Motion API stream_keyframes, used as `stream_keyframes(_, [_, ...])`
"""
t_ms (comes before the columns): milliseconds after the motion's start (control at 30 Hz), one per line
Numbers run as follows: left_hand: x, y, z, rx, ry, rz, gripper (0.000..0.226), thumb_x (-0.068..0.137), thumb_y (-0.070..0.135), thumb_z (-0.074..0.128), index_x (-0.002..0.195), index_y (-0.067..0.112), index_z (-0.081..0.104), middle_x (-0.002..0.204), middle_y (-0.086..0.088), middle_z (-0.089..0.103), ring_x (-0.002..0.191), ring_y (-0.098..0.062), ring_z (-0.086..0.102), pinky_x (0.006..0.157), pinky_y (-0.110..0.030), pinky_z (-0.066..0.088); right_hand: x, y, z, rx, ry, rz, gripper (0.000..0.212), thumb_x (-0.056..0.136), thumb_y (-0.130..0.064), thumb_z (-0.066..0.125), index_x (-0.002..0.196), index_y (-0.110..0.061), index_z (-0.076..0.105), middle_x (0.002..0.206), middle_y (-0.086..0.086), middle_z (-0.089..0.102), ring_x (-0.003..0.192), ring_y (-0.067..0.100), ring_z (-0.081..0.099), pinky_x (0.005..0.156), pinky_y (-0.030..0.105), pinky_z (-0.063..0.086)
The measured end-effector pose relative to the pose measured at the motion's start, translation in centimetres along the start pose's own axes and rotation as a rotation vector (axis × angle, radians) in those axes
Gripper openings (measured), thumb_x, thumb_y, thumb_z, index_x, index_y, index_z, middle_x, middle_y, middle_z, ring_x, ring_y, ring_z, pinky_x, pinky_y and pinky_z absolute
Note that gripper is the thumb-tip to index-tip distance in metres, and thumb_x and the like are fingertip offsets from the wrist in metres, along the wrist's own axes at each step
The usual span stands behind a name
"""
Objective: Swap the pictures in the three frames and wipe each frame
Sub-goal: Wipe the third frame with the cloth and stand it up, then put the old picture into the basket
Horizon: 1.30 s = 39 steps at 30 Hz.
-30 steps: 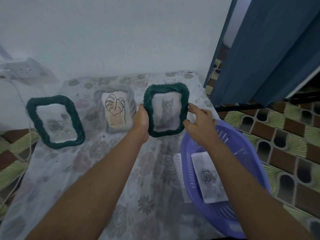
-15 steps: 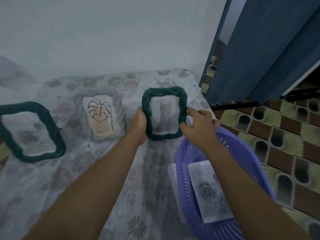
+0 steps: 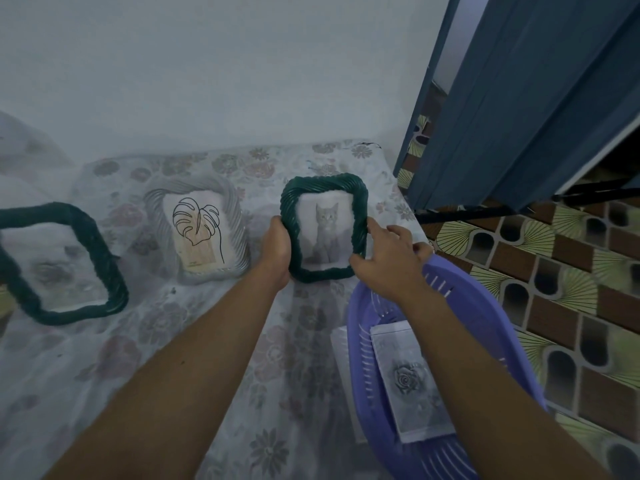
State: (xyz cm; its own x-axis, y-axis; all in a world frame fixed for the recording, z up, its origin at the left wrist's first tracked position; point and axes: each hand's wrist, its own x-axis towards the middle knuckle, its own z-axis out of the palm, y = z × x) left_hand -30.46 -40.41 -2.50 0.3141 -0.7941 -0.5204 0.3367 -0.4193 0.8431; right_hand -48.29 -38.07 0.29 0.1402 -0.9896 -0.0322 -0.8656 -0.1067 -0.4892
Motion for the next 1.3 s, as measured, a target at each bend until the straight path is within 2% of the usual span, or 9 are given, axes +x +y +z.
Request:
stream_keyframes(167, [-0.3, 0.2, -0.4, -0.029, -0.023, -0.01, 0.066, 0.099, 0.061, 0.022, 0.128, 0.016, 0.062, 0.124, -0.01, 0.064, 0.114, -0.028, 0.06, 0.105, -0.048, 0.046, -0.4, -0.1, -0.5, -0.003, -0.061, 0.013, 0.073, 0.077, -0.047, 0.048, 0.145, -0.028, 0.032, 0.133, 0.0, 0.053, 0.143, 0.024, 0.021, 0.104, 0.05, 0.015])
stream_keyframes(267, [-0.5, 0.1, -0.9, 0.077, 0.052, 0.041, 0.069, 0.09, 0.069, 0.02, 0.112, 0.02, 0.064, 0.123, -0.008, 0.064, 0.114, -0.028, 0.059, 0.106, -0.048, 0.044, -0.9, -0.6, -0.7, -0.005, -0.068, 0.014, 0.087, 0.071, -0.05, 0.042, 0.153, -0.025, 0.022, 0.154, 0.0, 0.036, 0.148, 0.022, 0.012, 0.109, 0.052, 0.011])
stream_keyframes(400, [-2.5, 0.4, -1.2, 0.275, 0.224, 0.211, 0.066, 0.096, 0.06, 0.019, 0.124, 0.016, 0.058, 0.128, -0.008, 0.06, 0.118, -0.029, 0.054, 0.107, -0.049, 0.039, -2.0, -1.6, -1.1, -0.016, -0.068, -0.01, 0.087, 0.08, -0.048, 0.046, 0.157, -0.024, 0.014, 0.165, -0.003, 0.009, 0.151, 0.021, 0.002, 0.115, 0.055, 0.006])
stream_keyframes(600, [-7.5, -0.4, -3.2, 0.411, 0.33, 0.439, 0.039, 0.104, 0.041, 0.029, 0.106, 0.011, 0.056, 0.1, -0.003, 0.061, 0.092, -0.022, 0.056, 0.08, -0.033, 0.038, -5.5, -3.1, -1.8, 0.117, -0.04, -0.065, 0.077, 0.088, -0.042, 0.052, 0.155, -0.043, 0.013, 0.166, -0.005, 0.003, 0.151, 0.019, -0.001, 0.113, 0.056, 0.004])
stream_keyframes(767, [-11.5, -3.6, -5.4, 0.661, 0.202, 0.481, 0.023, 0.099, 0.028, 0.048, 0.096, 0.012, 0.065, 0.089, -0.002, 0.067, 0.083, -0.018, 0.061, 0.071, -0.03, 0.043, -9.4, -3.4, -1.4, 0.187, -0.05, -0.019, 0.075, 0.097, -0.039, 0.055, 0.155, -0.043, 0.009, 0.166, -0.006, -0.004, 0.151, 0.021, -0.001, 0.114, 0.062, 0.006])
stream_keyframes(900, [-12.7, -7.5, -6.3, 0.936, -0.04, 0.462, 0.012, 0.091, 0.022, 0.063, 0.098, 0.014, 0.069, 0.094, -0.003, 0.069, 0.081, -0.016, 0.061, 0.071, -0.022, 0.041, -11.9, -2.6, 0.2, 0.317, -0.123, 0.082, 0.088, 0.097, -0.042, 0.057, 0.158, -0.023, -0.004, 0.166, 0.001, -0.01, 0.153, 0.027, -0.003, 0.12, 0.054, 0.01])
stream_keyframes(1033, [-11.8, -10.7, -5.7, 1.197, -0.274, 0.519, 0.05, 0.082, 0.051, 0.055, 0.112, 0.013, 0.069, 0.112, -0.008, 0.066, 0.103, -0.027, 0.061, 0.086, -0.029, 0.042, -13.9, -2.0, 1.3, 0.439, -0.195, 0.154, 0.086, 0.097, -0.037, 0.059, 0.158, -0.013, 0.003, 0.165, 0.007, 0.012, 0.149, 0.03, 0.021, 0.114, 0.04, 0.029])
stream_keyframes(1200, [-10.6, -12.2, -3.9, 1.351, -0.239, 0.51, 0.085, 0.068, 0.064, 0.028, 0.139, 0.023, 0.049, 0.136, -0.004, 0.053, 0.122, -0.03, 0.046, 0.101, -0.043, 0.037, -14.8, -1.6, 1.0, 0.382, -0.169, 0.157, 0.046, 0.099, -0.039, 0.053, 0.138, -0.015, 0.05, 0.133, 0.008, 0.059, 0.12, 0.031, 0.055, 0.098, 0.038, 0.043])
stream_keyframes(1300, [-11.2, -11.5, -3.0, 1.381, -0.243, 0.456, 0.076, 0.072, 0.064, 0.039, 0.136, 0.025, 0.05, 0.133, -0.003, 0.05, 0.122, -0.031, 0.043, 0.1, -0.047, 0.039, -15.0, -1.5, 0.2, 0.415, -0.177, 0.139, 0.038, 0.1, -0.037, 0.052, 0.13, -0.013, 0.057, 0.122, 0.006, 0.062, 0.116, 0.029, 0.056, 0.095, 0.036, 0.042])
